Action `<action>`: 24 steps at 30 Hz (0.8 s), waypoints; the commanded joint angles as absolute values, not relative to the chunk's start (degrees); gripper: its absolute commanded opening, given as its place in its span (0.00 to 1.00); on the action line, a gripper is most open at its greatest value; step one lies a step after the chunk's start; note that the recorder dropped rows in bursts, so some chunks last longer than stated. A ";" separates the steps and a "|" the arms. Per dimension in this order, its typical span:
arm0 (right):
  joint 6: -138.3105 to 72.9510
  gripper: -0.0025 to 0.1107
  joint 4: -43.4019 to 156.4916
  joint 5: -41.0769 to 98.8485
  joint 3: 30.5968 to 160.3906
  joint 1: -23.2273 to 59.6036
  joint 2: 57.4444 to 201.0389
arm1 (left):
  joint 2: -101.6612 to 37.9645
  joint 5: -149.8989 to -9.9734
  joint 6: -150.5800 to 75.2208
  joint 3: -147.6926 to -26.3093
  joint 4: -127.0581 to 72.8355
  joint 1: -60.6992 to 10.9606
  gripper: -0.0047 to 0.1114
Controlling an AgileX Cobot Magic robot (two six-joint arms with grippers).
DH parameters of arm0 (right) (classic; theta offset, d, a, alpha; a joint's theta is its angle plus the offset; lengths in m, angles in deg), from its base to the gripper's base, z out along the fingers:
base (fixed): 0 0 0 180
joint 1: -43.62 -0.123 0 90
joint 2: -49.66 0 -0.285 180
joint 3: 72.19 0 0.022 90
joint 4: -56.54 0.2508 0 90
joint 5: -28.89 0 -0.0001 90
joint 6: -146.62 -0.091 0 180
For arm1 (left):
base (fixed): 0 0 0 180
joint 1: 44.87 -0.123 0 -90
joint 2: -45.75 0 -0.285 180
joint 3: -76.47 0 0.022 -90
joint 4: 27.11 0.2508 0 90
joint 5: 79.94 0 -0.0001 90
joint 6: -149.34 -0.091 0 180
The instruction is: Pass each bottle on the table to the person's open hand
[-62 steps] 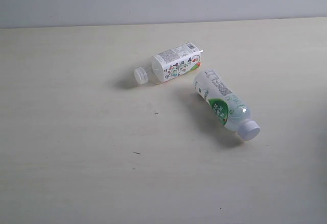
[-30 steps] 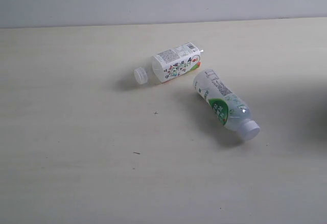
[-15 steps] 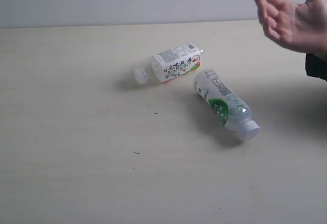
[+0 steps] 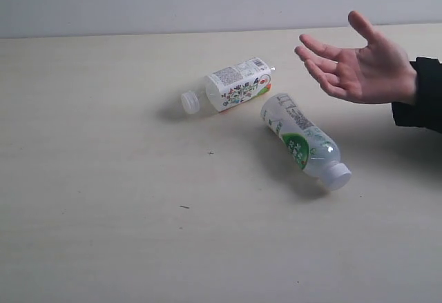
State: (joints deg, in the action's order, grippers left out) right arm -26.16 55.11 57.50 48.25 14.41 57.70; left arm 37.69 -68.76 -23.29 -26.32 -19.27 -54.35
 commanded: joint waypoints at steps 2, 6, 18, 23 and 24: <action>-31.19 0.13 54.18 58.05 48.14 14.33 57.44 | 37.96 -68.55 -23.34 -26.31 -19.77 -54.13 0.04; -31.50 0.13 54.39 52.05 48.14 14.33 57.44 | 37.96 -68.55 -23.34 -26.31 -19.77 -54.13 0.04; -42.37 0.07 52.75 56.21 53.18 14.33 72.31 | 37.96 -68.55 -23.34 -26.31 -19.77 -54.13 0.04; -42.07 0.07 52.75 63.60 59.74 14.33 86.93 | 37.96 -68.55 -23.34 -26.31 -19.77 -54.13 0.04; -41.13 0.07 52.75 65.30 61.29 14.33 89.47 | 37.96 -68.55 -23.34 -26.31 -19.77 -54.13 0.04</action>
State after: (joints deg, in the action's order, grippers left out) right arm -41.97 53.19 61.00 57.72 14.41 82.50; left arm 37.69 -68.76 -23.29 -26.32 -19.27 -54.35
